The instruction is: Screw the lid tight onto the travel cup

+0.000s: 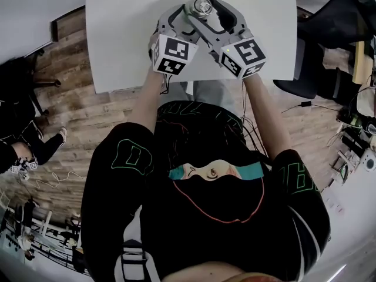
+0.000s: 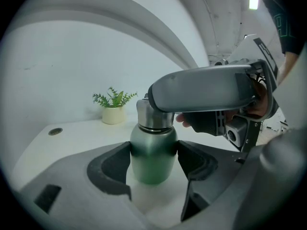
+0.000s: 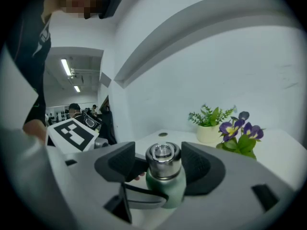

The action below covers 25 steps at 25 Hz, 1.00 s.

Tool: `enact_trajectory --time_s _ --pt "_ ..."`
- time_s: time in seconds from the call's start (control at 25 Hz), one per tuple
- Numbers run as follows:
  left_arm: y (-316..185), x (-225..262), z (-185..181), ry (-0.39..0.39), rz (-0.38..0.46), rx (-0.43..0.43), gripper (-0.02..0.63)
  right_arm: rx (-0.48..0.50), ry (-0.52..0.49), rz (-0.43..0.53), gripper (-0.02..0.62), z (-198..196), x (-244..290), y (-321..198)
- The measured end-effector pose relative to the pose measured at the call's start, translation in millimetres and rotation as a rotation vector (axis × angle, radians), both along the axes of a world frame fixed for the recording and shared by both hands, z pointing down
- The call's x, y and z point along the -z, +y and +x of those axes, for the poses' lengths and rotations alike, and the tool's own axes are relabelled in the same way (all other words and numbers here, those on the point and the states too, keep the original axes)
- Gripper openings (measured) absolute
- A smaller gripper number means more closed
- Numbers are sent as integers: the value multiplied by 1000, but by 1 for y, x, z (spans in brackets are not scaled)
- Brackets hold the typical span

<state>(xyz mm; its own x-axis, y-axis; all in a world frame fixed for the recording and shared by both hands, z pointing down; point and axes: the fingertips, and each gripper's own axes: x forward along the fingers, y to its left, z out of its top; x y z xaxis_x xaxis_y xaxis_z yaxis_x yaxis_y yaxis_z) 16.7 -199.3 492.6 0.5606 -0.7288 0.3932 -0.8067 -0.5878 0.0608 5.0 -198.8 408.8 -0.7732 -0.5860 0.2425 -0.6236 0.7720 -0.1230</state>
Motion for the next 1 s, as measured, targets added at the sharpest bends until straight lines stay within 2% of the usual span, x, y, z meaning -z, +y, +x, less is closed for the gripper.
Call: enact_trajectory --time_s 0.2,0.44,0.92,1.0 --pt "2 -2 0 -3 -3 -8 319 138 50 23 287 -2 -1 5" --pt "1 -3 0 0 1 -11 319 354 140 54 291 -3 0 6" --pt "5 -4 -2 -2 -13 -19 321 714 183 2 280 -9 3 1" --pt "5 -4 -2 1 -13 -17 321 765 191 -4 241 -10 2 4"
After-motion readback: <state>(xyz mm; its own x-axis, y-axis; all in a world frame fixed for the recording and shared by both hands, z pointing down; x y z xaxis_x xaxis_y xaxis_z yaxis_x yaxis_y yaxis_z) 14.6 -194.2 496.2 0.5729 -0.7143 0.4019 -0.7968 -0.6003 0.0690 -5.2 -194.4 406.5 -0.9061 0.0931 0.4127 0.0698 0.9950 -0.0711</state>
